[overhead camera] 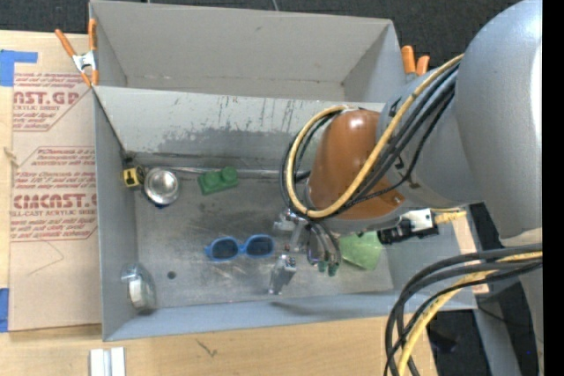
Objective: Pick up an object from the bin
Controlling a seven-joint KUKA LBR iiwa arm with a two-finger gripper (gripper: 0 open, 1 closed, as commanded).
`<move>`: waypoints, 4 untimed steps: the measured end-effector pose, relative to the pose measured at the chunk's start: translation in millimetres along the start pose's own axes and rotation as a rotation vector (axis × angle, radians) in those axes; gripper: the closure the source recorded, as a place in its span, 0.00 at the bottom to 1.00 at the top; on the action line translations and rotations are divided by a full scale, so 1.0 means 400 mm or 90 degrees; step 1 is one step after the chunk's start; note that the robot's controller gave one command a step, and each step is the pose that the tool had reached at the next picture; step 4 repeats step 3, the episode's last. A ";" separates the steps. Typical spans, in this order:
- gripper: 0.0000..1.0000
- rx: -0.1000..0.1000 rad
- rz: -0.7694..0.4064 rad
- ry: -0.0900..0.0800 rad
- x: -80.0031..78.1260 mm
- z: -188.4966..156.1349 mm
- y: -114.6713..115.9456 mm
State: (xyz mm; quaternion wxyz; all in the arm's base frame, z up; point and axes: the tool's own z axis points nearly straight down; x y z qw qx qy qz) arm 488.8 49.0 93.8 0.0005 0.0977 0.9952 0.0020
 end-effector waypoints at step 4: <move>1.00 0.000 0.150 -0.004 -0.054 -0.267 0.148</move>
Offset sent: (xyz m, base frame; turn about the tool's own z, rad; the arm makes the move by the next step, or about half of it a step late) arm 0.0402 0.0464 -0.0238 0.2174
